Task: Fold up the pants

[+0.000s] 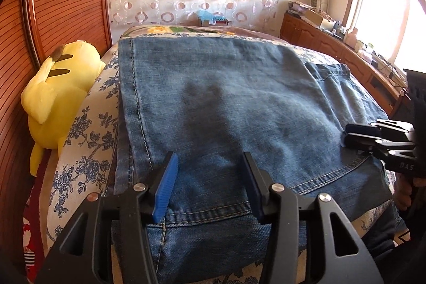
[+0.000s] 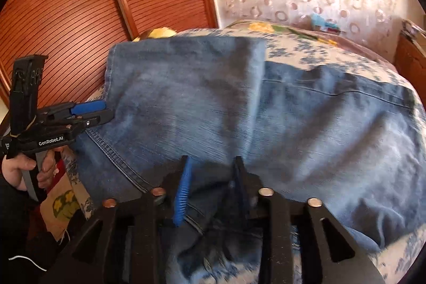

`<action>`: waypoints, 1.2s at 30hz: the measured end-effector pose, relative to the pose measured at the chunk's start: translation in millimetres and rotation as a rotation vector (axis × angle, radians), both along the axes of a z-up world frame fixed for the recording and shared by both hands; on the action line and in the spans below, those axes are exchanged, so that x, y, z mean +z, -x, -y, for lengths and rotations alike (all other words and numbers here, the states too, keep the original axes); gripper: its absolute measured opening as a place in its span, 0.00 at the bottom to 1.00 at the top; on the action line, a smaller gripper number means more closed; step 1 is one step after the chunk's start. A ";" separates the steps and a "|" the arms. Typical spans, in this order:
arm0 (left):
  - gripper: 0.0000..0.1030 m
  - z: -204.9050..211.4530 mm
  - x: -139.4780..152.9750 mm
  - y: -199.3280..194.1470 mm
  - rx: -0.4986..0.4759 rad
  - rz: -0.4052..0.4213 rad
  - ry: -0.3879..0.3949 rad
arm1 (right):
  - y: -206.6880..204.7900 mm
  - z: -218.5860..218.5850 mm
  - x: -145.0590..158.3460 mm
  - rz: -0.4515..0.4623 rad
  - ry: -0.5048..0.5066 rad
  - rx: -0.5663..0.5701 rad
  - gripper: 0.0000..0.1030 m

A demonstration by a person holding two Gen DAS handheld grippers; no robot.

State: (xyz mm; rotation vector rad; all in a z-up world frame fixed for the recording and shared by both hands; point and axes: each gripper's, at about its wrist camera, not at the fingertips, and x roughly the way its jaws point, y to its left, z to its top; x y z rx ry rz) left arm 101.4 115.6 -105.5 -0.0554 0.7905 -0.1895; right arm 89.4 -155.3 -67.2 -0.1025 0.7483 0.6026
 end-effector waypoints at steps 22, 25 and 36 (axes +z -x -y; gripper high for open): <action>0.53 116.9 12.9 -9.8 -0.241 0.014 -0.032 | 49.3 187.5 2.3 0.069 0.052 -0.436 0.42; 0.53 129.0 6.0 -14.6 -0.241 -0.007 -0.063 | 48.1 201.9 1.3 0.059 0.041 -0.469 0.42; 0.58 137.6 -2.2 -6.5 -0.204 0.029 -0.093 | 32.7 205.6 -2.2 0.038 0.021 -0.495 0.42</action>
